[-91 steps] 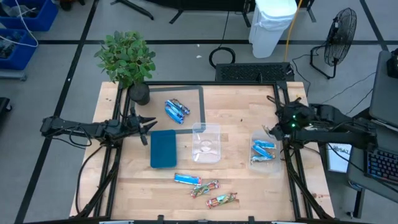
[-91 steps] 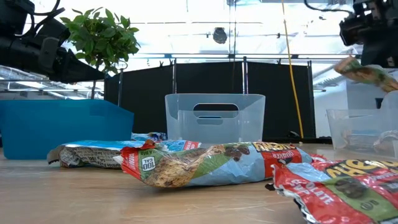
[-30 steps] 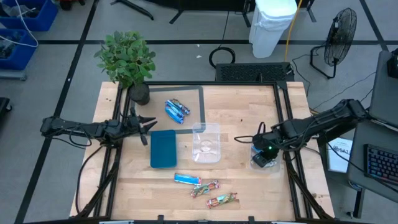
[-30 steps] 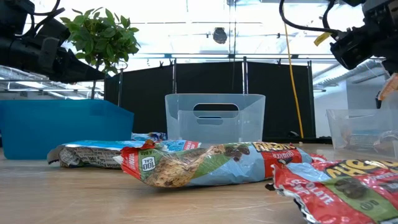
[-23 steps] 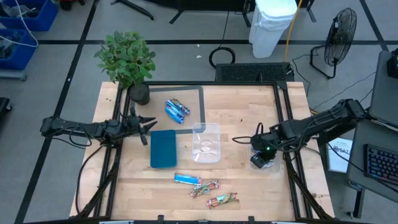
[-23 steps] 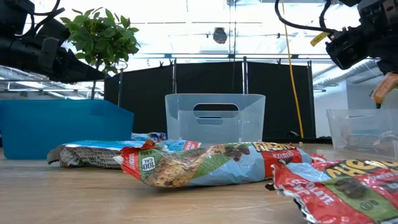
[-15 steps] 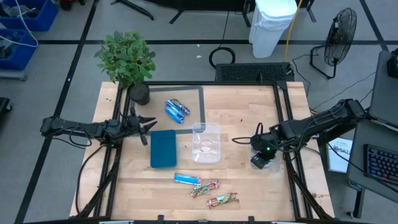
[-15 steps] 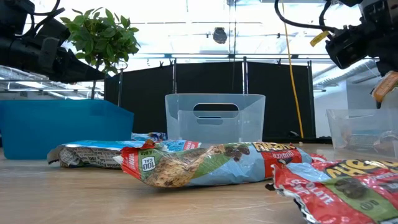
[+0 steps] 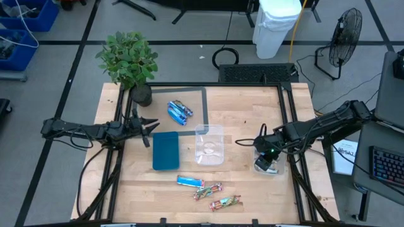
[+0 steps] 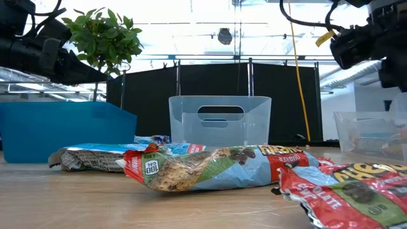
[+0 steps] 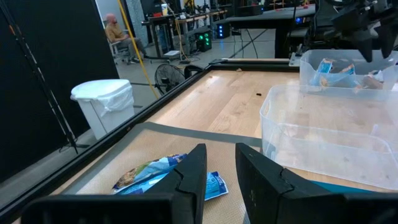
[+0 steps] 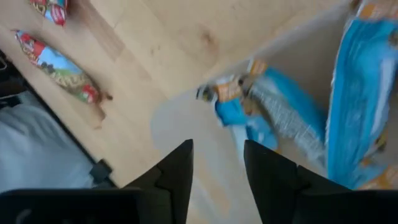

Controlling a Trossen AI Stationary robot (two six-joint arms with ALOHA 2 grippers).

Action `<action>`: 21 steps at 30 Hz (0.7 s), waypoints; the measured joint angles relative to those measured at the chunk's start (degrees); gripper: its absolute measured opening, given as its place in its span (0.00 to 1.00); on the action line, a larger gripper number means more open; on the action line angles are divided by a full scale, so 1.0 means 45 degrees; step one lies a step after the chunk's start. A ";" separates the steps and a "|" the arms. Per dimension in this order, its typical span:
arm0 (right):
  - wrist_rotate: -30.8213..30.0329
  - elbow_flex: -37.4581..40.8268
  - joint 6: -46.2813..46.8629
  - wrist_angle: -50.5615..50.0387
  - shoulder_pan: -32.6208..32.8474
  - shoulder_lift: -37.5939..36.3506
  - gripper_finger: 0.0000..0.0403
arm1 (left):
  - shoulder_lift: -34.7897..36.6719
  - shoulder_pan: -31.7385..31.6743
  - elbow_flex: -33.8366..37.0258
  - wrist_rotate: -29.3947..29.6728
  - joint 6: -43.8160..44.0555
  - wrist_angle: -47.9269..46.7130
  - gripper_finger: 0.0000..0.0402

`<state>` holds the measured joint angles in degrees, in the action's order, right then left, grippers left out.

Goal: Pick and place Granola Bars by type
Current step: Put the red granola bar into the left transparent bin

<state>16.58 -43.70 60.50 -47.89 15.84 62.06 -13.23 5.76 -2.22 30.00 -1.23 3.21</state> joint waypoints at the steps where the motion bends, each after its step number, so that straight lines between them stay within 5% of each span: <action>1: -0.0059 0.0000 -0.0161 -0.0022 0.0000 0.0000 0.34 | 0.0000 -0.0005 0.0000 0.0000 -0.0001 0.0003 0.23; 10: -0.1038 0.0000 -0.1318 -0.0202 0.0001 -0.0801 0.32 | 0.0000 0.0000 0.0000 0.0000 0.0000 0.0000 0.23; 21: -0.9798 0.0679 -0.5668 0.0121 0.0004 -0.3753 0.28 | 0.0000 0.0000 0.0004 0.0000 0.0003 -0.0002 0.23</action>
<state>-27.51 -40.65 34.99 -47.34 15.85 45.17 -13.23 5.76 -2.20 30.00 -1.21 3.20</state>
